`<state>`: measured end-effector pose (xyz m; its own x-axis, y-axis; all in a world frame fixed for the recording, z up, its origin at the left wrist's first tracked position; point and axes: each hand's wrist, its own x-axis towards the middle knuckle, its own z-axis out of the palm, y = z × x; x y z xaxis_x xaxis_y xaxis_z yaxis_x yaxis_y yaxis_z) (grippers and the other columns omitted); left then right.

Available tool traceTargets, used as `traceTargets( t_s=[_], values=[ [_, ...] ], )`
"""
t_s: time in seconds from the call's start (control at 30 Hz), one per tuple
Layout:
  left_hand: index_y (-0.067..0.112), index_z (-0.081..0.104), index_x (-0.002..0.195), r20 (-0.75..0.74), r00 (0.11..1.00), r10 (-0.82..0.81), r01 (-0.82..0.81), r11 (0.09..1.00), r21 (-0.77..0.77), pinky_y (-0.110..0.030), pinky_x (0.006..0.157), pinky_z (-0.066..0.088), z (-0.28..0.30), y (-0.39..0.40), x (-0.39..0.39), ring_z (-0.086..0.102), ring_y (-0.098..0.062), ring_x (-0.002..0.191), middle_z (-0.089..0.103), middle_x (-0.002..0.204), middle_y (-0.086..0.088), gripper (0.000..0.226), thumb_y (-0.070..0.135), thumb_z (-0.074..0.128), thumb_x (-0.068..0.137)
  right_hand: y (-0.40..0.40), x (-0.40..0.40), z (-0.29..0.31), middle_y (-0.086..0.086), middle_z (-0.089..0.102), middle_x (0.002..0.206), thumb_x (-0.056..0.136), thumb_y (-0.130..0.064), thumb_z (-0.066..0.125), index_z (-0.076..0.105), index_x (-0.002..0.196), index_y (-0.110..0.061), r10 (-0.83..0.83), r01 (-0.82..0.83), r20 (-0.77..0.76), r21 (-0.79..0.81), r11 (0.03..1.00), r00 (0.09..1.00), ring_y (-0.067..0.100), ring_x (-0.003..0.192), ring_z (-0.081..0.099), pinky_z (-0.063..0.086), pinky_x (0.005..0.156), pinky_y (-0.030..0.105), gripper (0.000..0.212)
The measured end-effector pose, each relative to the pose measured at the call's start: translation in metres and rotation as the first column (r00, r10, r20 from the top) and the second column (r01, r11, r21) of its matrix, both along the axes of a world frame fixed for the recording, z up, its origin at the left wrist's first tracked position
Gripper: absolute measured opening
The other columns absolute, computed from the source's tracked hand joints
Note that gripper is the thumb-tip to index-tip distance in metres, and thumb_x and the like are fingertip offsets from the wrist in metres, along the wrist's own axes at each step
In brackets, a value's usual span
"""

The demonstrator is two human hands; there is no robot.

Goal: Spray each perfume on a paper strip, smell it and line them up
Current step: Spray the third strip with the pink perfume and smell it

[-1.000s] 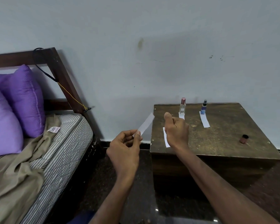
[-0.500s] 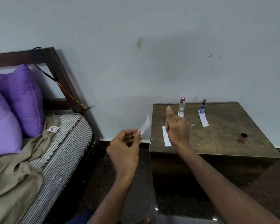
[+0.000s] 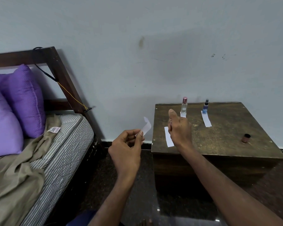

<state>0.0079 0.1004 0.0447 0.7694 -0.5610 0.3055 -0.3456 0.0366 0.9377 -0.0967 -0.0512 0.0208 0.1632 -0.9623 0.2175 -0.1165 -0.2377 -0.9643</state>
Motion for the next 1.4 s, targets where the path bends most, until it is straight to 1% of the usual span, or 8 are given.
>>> traceTargets(
  t_s=[0.17, 0.57, 0.8, 0.9, 1.03, 1.23, 1.33, 1.4],
  values=[
    [0.019, 0.08, 0.1, 0.009, 1.0, -0.005, 0.005, 1.0, 0.0, -0.023, 0.075, 0.064, 0.001, 0.0, -0.001, 0.078, -0.003, 0.077, 0.08, 0.082, 0.007, 0.009, 0.016, 0.082, 0.092, 0.001, -0.001, 0.003, -0.005, 0.049, 0.045, 0.086, -0.085, 0.04, 0.048, 0.047, -0.02, 0.008, -0.008, 0.008, 0.013, 1.0, 1.0, 0.013, 0.045, 0.047, 0.042, 0.056, 0.036, 0.076],
    [0.019, 0.081, 0.098, 0.016, 1.0, -0.019, 0.019, 1.0, -0.01, -0.029, 0.077, 0.065, -0.001, -0.001, 0.0, 0.079, -0.005, 0.078, 0.08, 0.081, 0.008, 0.007, 0.016, 0.082, 0.092, 0.004, 0.001, 0.005, 0.003, 0.046, 0.047, 0.09, -0.068, 0.04, 0.047, 0.049, -0.013, 0.031, -0.04, -0.122, -0.069, 0.997, 0.992, 0.022, 0.048, 0.043, 0.047, 0.054, 0.049, 0.069],
    [0.022, 0.081, 0.098, 0.054, 0.998, 0.008, -0.008, 1.0, 0.0, -0.025, 0.075, 0.065, -0.003, -0.001, 0.003, 0.078, -0.002, 0.076, 0.08, 0.082, 0.01, 0.007, 0.018, 0.083, 0.092, 0.001, -0.008, 0.002, -0.006, 0.049, 0.044, 0.096, -0.074, 0.047, 0.047, 0.049, -0.017, 0.05, -0.046, -0.079, 0.055, 0.997, 0.996, 0.014, 0.044, 0.046, 0.043, 0.053, 0.035, 0.075],
    [0.024, 0.08, 0.096, -0.053, 0.997, 0.047, -0.046, 0.999, 0.019, -0.035, 0.072, 0.067, -0.008, -0.004, 0.009, 0.078, -0.006, 0.071, 0.08, 0.08, 0.008, 0.005, 0.022, 0.083, 0.092, 0.0, -0.023, 0.008, 0.001, 0.056, 0.053, 0.092, -0.074, 0.055, 0.058, 0.065, -0.011, 0.151, -0.148, -0.01, 0.136, 0.98, 0.989, 0.014, 0.044, 0.05, 0.043, 0.046, 0.026, 0.068],
    [0.034, 0.079, 0.094, -0.287, 0.951, 0.116, -0.091, 0.991, 0.1, -0.044, 0.075, 0.068, -0.011, -0.02, 0.015, 0.078, -0.009, 0.072, 0.081, 0.085, 0.012, 0.008, 0.033, 0.085, 0.089, -0.005, -0.055, 0.006, 0.003, 0.069, 0.084, 0.096, -0.036, 0.073, 0.061, 0.111, -0.012, 0.182, -0.157, -0.118, 0.199, 0.967, 0.976, 0.015, 0.057, 0.062, 0.053, 0.049, 0.028, 0.03],
    [0.03, 0.072, 0.12, -0.527, 0.798, -0.294, 0.282, 0.954, -0.105, -0.025, 0.071, 0.059, 0.01, -0.058, -0.016, 0.074, -0.008, 0.081, 0.082, 0.088, 0.01, 0.033, 0.026, 0.083, 0.089, -0.019, -0.119, -0.01, -0.003, 0.062, 0.118, 0.096, -0.036, 0.072, 0.052, 0.125, -0.024, -0.011, 0.06, -0.454, 0.095, 0.994, 0.891, 0.017, 0.098, 0.067, 0.063, 0.083, 0.042, 0.037],
    [0.03, 0.06, 0.137, -0.544, 0.662, -0.515, 0.441, 0.855, -0.273, -0.02, 0.058, 0.05, 0.015, -0.078, -0.039, 0.061, -0.004, 0.065, 0.076, 0.082, 0.004, 0.058, 0.03, 0.082, 0.084, -0.03, -0.151, -0.012, -0.002, 0.059, 0.12, 0.091, -0.039, 0.078, 0.061, 0.128, -0.022, -0.153, 0.128, -0.544, -0.083, 0.988, 0.825, 0.015, 0.103, 0.061, 0.055, 0.083, 0.032, 0.044],
    [0.029, 0.055, 0.138, -0.53, 0.688, -0.495, 0.484, 0.858, -0.173, -0.02, 0.06, 0.048, 0.007, -0.091, -0.049, 0.066, -0.005, 0.066, 0.077, 0.085, 0.003, 0.064, 0.033, 0.085, 0.081, -0.035, -0.167, -0.012, -0.004, 0.065, 0.115, 0.086, -0.035, 0.084, 0.067, 0.127, -0.021, -0.232, 0.144, -0.554, -0.197, 0.97, 0.8, 0.014, 0.101, 0.063, 0.048, 0.081, 0.027, 0.046]
  ],
)
